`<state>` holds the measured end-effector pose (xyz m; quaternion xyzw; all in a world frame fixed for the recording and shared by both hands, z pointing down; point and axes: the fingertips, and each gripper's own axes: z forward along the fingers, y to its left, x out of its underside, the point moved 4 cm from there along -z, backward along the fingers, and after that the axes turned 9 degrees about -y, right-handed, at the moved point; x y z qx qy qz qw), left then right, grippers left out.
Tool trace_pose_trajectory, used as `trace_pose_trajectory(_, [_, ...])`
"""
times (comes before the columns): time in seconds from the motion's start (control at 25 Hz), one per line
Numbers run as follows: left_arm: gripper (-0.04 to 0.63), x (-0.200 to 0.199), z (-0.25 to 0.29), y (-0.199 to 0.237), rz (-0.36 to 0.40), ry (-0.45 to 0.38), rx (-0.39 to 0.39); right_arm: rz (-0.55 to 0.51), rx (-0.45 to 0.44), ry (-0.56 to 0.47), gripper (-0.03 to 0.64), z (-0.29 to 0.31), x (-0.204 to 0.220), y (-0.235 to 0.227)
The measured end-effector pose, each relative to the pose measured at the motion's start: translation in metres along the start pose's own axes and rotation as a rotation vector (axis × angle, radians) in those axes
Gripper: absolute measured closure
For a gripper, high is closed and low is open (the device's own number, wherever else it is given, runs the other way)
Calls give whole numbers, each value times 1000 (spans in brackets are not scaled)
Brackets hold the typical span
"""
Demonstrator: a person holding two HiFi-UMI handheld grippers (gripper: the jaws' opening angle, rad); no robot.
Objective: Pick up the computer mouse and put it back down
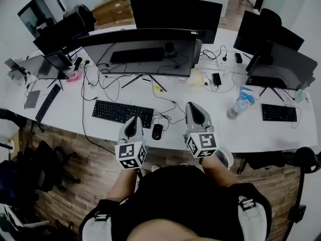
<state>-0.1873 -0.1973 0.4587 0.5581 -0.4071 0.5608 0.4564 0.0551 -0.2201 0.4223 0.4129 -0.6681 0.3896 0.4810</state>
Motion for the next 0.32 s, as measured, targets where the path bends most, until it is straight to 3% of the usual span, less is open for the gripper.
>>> trace_pose_trajectory(0.32, [541, 6, 4, -11, -37, 15, 10, 3, 16, 17, 618, -13, 1, -21])
